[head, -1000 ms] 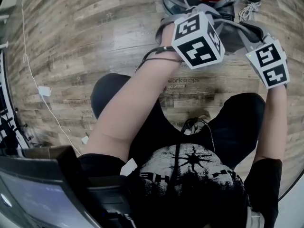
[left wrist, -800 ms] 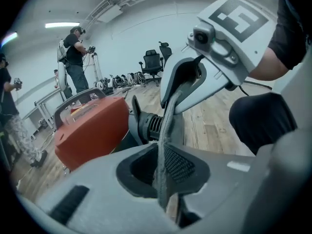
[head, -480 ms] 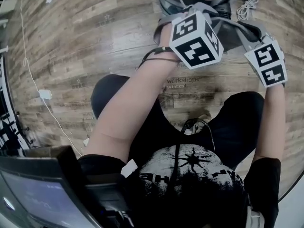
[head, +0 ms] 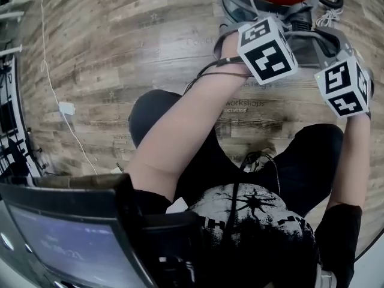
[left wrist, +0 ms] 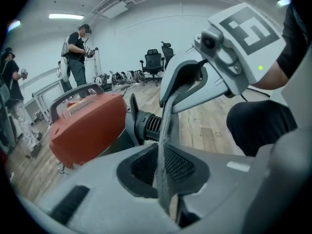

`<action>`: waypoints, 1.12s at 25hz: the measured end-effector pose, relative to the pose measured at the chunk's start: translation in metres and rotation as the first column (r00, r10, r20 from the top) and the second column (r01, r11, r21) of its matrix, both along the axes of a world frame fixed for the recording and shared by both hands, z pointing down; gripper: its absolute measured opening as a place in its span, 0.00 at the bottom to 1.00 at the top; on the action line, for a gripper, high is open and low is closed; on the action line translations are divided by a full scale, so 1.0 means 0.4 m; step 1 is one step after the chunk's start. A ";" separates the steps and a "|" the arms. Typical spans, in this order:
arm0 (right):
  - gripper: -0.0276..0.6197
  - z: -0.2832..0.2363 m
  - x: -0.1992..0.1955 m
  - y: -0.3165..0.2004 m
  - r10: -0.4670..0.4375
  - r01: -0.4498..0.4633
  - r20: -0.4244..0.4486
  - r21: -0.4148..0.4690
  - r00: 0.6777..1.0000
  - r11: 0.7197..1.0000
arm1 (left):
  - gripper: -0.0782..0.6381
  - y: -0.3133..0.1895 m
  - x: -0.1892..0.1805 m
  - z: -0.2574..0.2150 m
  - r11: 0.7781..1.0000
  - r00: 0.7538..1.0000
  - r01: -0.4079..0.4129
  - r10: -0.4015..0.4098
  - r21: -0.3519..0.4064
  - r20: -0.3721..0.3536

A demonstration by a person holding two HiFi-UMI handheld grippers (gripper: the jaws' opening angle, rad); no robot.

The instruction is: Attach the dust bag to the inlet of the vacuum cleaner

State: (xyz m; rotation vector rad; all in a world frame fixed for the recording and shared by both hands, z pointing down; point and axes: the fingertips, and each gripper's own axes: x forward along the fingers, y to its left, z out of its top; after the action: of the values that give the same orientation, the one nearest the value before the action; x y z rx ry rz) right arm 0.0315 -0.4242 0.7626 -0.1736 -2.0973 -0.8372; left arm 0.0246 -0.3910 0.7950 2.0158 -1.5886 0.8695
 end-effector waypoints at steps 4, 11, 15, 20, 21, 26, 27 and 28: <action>0.10 -0.003 0.006 0.001 0.000 0.000 0.007 -0.024 1.000 1.000 | 0.16 -0.005 -0.014 -0.017 1.000 0.999 0.013 -0.014 0.023 0.032; 0.10 0.036 0.032 -0.042 0.127 -0.106 0.070 -0.250 0.989 0.962 | 0.17 -0.043 -0.015 -0.064 0.991 0.996 0.002 -0.014 0.133 0.093; 0.10 0.038 0.033 -0.039 0.127 -0.108 0.064 -0.239 0.990 0.965 | 0.17 -0.039 -0.012 -0.060 0.990 0.997 -0.002 -0.009 0.139 0.077; 0.10 0.006 0.002 -0.017 0.014 -0.012 0.028 -0.063 1.000 0.998 | 0.16 -0.018 -0.026 -0.015 0.998 0.999 0.038 -0.039 0.048 0.018; 0.10 0.005 -0.001 -0.011 -0.008 0.009 0.016 -0.021 1.000 1.000 | 0.16 -0.015 -0.022 -0.003 0.999 0.999 0.041 -0.041 0.030 0.009; 0.10 0.006 0.008 -0.007 -0.027 0.027 0.025 -0.003 0.999 1.000 | 0.16 -0.013 -0.016 -0.007 0.999 0.998 0.031 -0.032 0.025 0.046; 0.10 0.010 0.016 -0.010 -0.010 0.012 0.040 -0.034 0.999 0.999 | 0.16 -0.014 -0.014 -0.019 0.999 0.998 0.026 -0.029 0.041 0.062; 0.10 0.015 0.025 -0.015 0.010 -0.006 0.054 -0.068 0.998 0.998 | 0.16 -0.017 -0.012 -0.031 0.998 0.997 0.021 -0.026 0.061 0.075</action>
State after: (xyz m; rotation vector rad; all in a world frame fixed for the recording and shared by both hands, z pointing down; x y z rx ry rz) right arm 0.0414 -0.4303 0.7686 -0.1799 -2.1772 -0.7745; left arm 0.0197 -0.3978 0.7824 2.0226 -1.6956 0.9097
